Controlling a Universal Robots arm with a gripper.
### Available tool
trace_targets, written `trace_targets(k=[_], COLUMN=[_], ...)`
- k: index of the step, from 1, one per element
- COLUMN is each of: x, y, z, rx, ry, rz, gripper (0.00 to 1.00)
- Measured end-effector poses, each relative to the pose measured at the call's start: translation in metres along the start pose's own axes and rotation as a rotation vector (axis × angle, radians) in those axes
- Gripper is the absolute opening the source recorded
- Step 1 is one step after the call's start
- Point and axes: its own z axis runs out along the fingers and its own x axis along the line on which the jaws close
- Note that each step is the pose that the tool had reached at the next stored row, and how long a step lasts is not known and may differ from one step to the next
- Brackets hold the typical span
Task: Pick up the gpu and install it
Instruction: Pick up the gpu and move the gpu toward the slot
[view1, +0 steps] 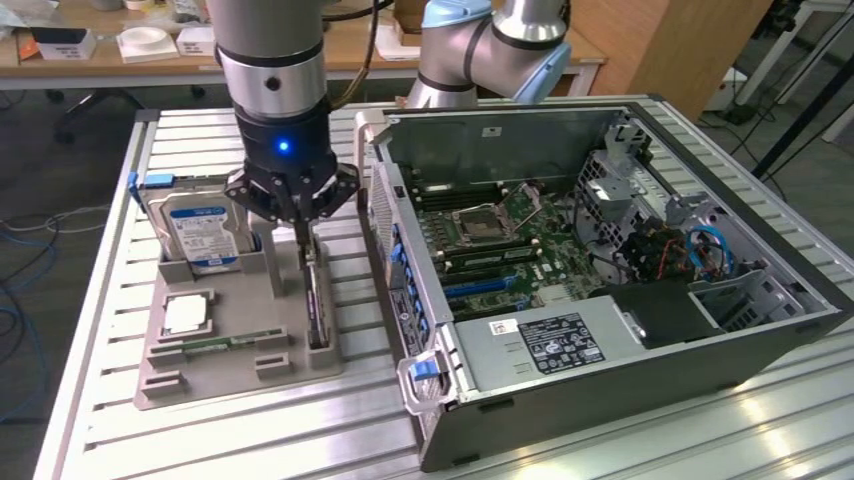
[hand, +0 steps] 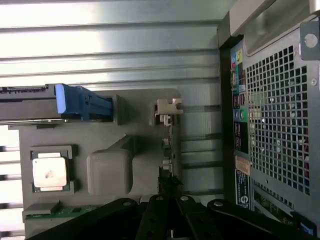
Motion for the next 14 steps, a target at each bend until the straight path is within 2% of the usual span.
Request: trace_targets(k=[7,8,9,10,11,13,14], x=[-0.001,-0.001,-0.001,-0.002,-0.002,-0.002,-0.002], y=[-0.0150,-0.0173,-0.0195,-0.0216,-0.0234,-0.0254,-0.0258], z=[-0.0005,-0.0005,-0.0006,-0.0007,-0.0007,-0.0008,-0.0007], rx=[0.0008,0.0010,0.0013,0.0016,0.0020,0.0026,0.0028], ry=[0.0002,0.0003,0.0003,0.0004,0.0005,0.0004,0.0003], rz=[0.000,0.000,0.000,0.000,0.000,0.000,0.000], gripper=[0.11,0.17,0.17,0.23,0.23,0.35,0.35])
